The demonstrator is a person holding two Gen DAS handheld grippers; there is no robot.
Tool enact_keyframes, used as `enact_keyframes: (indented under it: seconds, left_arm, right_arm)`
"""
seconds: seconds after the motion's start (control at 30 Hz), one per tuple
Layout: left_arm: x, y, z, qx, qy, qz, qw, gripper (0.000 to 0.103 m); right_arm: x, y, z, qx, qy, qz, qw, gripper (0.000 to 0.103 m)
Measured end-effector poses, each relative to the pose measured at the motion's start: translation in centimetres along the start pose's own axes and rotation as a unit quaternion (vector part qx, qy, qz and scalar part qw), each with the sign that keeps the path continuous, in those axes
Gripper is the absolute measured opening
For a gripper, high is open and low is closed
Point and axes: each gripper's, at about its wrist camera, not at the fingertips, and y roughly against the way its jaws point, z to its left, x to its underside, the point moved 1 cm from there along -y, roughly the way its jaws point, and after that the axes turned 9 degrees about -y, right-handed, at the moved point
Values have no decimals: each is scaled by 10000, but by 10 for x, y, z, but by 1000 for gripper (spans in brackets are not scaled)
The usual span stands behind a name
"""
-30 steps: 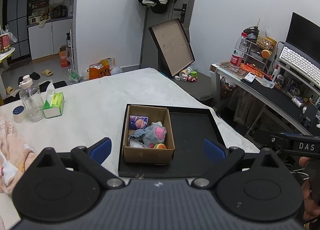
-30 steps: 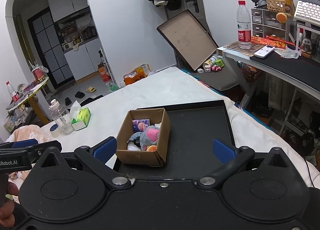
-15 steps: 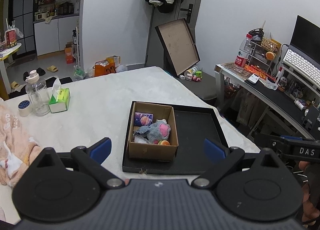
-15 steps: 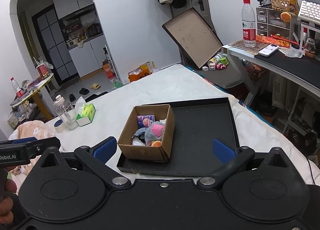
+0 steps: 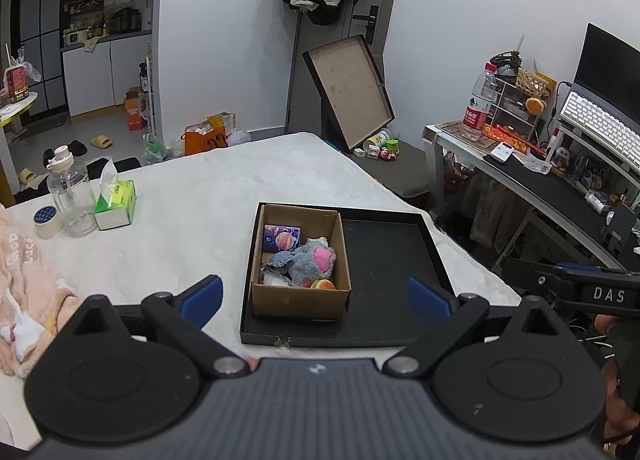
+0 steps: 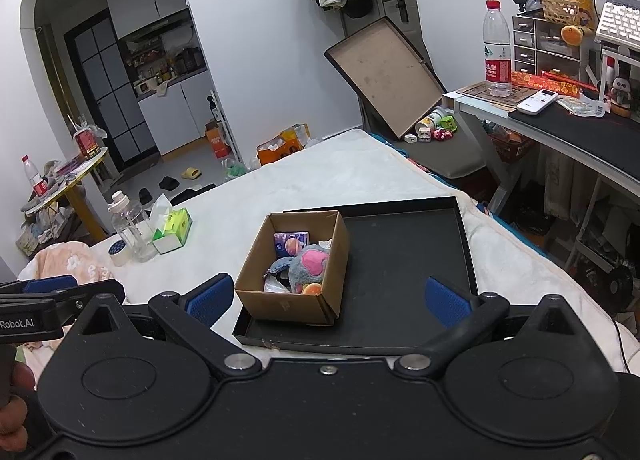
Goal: Organize soft objects
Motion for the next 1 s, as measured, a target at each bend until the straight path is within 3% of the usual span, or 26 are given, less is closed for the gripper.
enact_keyframes:
  seconds: [1.0]
  left_arm:
    - [5, -12, -2, 84, -28, 121, 9999, 98]
  right_arm:
    - [2, -8, -3, -30, -2, 167, 9999, 103]
